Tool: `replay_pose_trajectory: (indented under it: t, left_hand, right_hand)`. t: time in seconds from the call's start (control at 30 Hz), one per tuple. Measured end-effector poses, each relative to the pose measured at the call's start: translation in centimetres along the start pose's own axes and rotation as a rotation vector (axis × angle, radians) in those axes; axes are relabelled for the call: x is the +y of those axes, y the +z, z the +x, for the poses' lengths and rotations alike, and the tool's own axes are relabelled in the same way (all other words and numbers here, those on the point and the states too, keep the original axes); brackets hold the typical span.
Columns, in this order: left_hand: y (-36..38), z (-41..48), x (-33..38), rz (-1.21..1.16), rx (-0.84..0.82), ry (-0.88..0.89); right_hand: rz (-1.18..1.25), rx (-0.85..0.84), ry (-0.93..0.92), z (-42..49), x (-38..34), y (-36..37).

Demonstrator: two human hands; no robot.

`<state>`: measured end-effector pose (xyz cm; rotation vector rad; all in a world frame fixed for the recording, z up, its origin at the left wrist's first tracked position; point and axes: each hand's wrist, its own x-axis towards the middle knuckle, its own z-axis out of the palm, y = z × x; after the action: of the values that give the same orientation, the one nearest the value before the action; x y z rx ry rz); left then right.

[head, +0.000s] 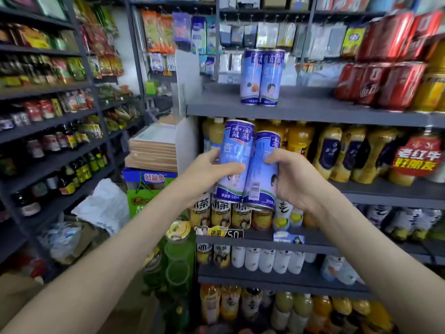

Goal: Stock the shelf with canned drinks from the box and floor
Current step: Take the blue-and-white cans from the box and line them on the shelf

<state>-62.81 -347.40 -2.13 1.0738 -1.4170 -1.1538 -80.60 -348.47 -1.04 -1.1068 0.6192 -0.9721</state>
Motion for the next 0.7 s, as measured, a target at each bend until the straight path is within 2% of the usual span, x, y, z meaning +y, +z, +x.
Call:
replay_pose_trajectory:
  t: [0.07, 0.17, 0.3, 0.5, 0.7]
  left_hand:
    - [-0.8, 1.0, 1.5, 0.032, 0.015, 0.036]
    - [-2.5, 2.9, 3.3, 0.053, 0.078, 0.091]
    - [-6.2, 5.4, 5.4, 0.071, 0.156, 0.168]
    - [-10.8, 9.5, 7.2, 0.038, 0.134, 0.285]
    - [-11.3, 13.5, 7.4, 0.067, 0.108, 0.343]
  right_hand:
    - [-0.013, -0.052, -0.054, 1.0, -1.2, 0.3]
    - [-0.111, -0.028, -0.169, 2.6, -2.7, 1.3]
    - [-0.265, 0.112, -0.343, 5.3, -5.8, 1.7]
    - [-0.431, 0.377, -0.555, 9.1, -10.3, 0.9]
    - [-0.471, 0.549, -0.646, 10.5, -12.5, -3.3]
